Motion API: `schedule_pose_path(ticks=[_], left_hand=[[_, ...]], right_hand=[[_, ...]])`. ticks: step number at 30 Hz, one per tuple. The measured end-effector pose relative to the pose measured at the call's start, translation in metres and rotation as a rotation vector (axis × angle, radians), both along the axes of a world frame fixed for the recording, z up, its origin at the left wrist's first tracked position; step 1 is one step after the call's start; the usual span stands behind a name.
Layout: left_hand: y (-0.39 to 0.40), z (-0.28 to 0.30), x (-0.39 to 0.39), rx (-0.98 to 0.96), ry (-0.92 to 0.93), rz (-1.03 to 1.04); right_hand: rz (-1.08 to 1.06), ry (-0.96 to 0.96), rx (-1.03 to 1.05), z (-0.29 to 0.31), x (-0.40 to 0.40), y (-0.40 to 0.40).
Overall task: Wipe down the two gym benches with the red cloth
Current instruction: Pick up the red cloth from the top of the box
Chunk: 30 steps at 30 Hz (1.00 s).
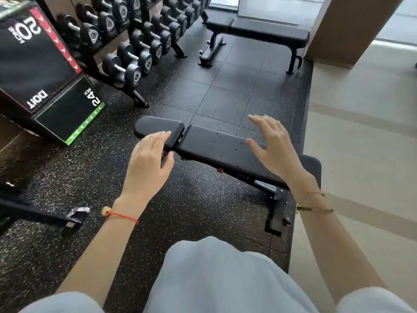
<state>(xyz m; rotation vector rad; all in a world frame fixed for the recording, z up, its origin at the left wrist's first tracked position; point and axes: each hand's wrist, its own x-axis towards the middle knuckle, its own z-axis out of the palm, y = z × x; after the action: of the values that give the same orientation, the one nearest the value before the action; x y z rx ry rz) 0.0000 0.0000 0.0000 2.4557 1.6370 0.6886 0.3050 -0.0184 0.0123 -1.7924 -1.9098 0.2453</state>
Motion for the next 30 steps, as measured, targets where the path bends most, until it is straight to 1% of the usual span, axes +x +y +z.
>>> schedule_pose_path(ticks=[6,11,21,30], left_hand=[[-0.020,-0.012,-0.005,-0.060,0.025,0.031],[-0.030,-0.016,-0.014,-0.080,0.011,0.100],[-0.058,-0.025,-0.028,-0.101,-0.098,0.332],[-0.069,-0.037,-0.065,-0.136,-0.152,0.547]], right_hand=[[0.021,0.007,-0.035,-0.017,-0.011,-0.012],[0.040,0.015,-0.047,-0.022,-0.013,-0.011],[0.148,0.023,-0.053,-0.035,-0.025,0.006],[0.340,0.020,-0.130,-0.049,-0.079,0.046]])
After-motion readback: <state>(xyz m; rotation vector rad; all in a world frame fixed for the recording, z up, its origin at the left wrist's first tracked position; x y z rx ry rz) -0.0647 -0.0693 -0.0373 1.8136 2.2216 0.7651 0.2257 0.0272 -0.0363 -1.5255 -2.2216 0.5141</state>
